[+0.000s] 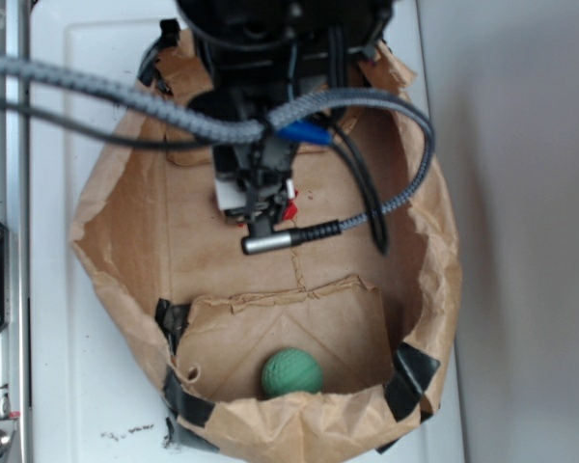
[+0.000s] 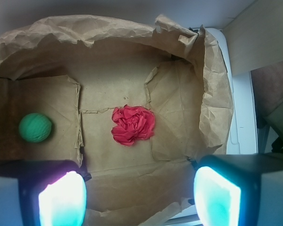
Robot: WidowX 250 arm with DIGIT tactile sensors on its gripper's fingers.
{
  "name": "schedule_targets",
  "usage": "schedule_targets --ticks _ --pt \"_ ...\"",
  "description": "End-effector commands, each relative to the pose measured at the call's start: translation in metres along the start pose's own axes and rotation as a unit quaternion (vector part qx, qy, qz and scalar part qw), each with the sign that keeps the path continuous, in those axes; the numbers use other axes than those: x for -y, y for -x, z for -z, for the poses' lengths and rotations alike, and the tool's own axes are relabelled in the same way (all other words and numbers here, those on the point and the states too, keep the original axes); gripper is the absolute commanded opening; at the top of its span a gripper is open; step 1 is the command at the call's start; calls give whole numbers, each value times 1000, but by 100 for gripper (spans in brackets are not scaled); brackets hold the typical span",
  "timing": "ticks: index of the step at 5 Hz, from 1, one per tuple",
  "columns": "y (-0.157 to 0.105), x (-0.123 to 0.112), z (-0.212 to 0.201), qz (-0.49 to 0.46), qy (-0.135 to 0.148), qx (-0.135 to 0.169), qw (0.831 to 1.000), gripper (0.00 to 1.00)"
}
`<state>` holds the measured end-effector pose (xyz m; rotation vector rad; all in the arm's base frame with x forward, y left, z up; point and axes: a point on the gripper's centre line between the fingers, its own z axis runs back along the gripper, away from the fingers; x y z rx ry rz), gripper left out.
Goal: Grab the red paper.
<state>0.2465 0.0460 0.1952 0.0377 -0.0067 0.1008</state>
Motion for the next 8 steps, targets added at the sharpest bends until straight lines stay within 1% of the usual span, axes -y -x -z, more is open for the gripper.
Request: schedule_targets --ticks 1,2,3,4,5,6,7,8 --pt "4 -5 27 46 3 31 998 100" --pt "-7 1 42 123 25 62 990 100" --pt "-13 6 59 150 0 61 987 100" --pt "-23 2 79 154 -10 57 986 100" --pt "-33 0 99 155 -12 61 986 100" --pt "-38 7 127 168 -11 66 984 100" --pt "-38 12 136 176 2 54 983 100" --pt "-32 9 131 170 -3 58 984 0"
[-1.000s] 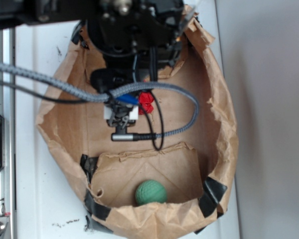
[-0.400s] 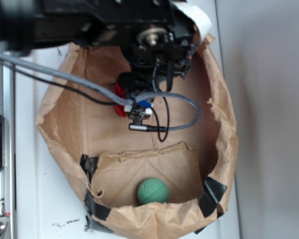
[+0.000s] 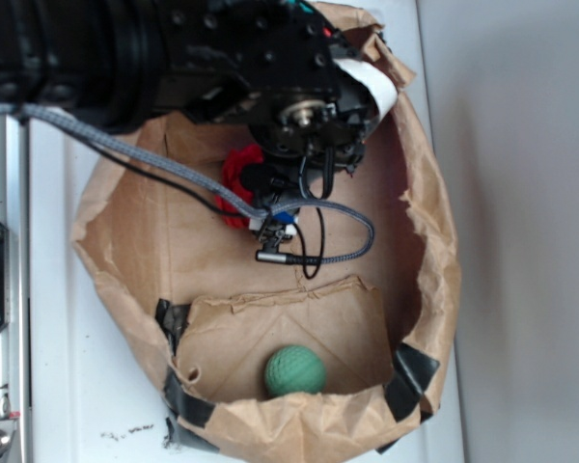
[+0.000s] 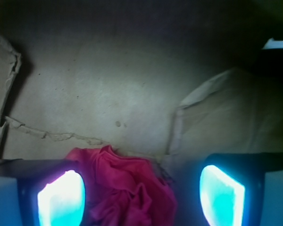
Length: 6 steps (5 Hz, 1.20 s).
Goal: Grab the red paper.
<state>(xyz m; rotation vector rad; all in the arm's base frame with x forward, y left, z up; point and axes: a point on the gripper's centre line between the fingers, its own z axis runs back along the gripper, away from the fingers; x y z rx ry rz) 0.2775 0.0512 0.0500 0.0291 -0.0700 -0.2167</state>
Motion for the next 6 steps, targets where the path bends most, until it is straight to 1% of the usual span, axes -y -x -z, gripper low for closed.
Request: schedule_targets --ticks 1,2,3,4,5,6 --pt "-4 1 -21 -2 -14 35 999 0" --pt "-3 -1 -33 -2 -23 52 998 0" --pt "-3 -2 -42 2 -20 66 998 0" --pt "-3 -5 -60 -3 -11 91 996 0" --pt "-3 -7 -74 -10 21 113 993 24" --pt "-6 -3 -71 -7 34 108 994 100"
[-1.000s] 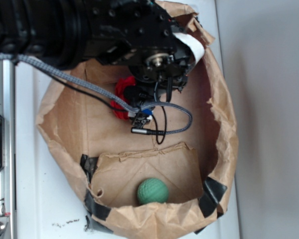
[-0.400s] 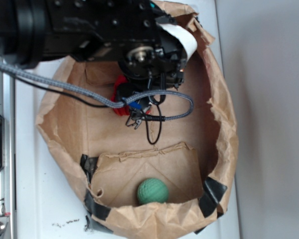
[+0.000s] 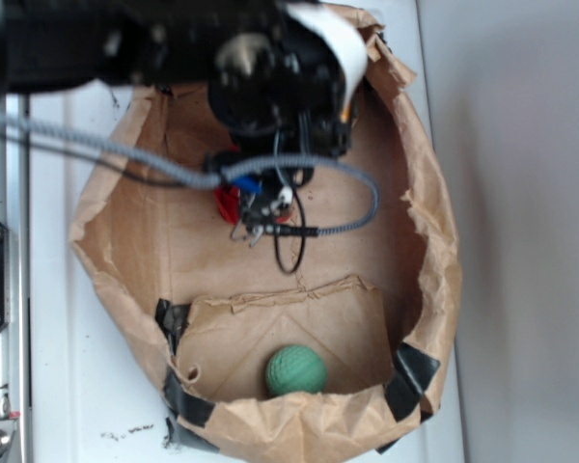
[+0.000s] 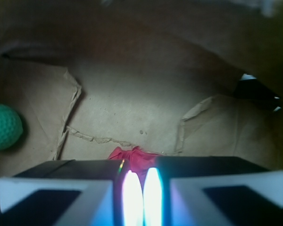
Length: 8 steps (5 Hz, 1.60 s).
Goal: Grab the red paper.
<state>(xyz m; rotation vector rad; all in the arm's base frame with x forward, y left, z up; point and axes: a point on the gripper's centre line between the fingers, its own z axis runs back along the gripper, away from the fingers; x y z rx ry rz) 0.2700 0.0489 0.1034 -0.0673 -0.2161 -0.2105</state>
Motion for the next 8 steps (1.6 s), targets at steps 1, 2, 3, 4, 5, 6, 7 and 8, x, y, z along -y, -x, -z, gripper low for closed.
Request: schedule_targets --ticks 1,2,3,4,5,6,7,8 --pt "-10 -3 -17 8 -2 5 1000 100" --pt "-8 -4 -17 7 -7 -15 1000 100" --pt "-6 -4 -18 9 -10 -33 999 100" --pt "-5 -3 -19 13 -7 -53 998 100" --pt "-4 -4 -20 10 -15 -60 998 100" --pt "-4 -4 -21 25 -10 -72 997 100" --pt "-4 -4 -21 25 -10 -72 997 100" --pt "-4 -4 -21 25 -10 -72 997 100"
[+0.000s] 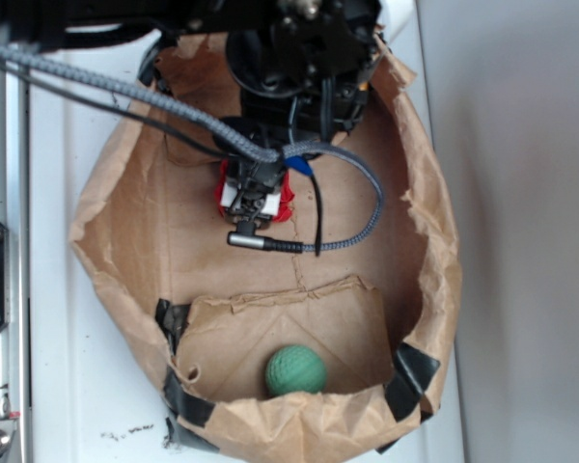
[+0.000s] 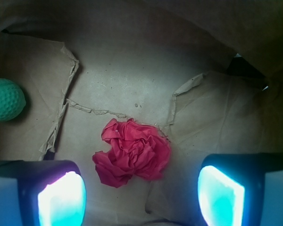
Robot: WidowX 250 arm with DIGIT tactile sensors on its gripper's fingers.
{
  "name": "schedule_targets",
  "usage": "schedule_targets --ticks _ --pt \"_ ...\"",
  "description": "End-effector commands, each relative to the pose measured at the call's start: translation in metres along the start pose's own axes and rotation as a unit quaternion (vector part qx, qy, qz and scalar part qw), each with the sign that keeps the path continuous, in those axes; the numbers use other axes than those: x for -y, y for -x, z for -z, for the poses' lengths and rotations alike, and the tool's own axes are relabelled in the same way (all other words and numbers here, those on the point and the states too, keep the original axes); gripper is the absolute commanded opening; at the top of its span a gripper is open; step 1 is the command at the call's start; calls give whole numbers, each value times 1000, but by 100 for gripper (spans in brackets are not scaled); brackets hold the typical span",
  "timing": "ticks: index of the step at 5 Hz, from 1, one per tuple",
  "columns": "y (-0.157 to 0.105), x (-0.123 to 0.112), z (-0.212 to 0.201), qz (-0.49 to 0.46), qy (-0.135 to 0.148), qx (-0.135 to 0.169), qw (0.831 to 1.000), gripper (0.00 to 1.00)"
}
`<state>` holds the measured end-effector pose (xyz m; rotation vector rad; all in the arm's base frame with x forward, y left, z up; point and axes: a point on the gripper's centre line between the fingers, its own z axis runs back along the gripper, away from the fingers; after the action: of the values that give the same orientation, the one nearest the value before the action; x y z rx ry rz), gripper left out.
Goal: Grab the red paper.
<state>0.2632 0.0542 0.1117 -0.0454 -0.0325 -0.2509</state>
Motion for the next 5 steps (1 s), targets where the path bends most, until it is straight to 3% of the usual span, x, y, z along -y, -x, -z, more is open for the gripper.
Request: schedule_targets --ticks 1,3,5 --pt "-14 -3 -5 16 23 51 998 100" --pt "-25 3 19 25 22 46 998 100" --pt "-19 8 48 31 -6 10 999 100"
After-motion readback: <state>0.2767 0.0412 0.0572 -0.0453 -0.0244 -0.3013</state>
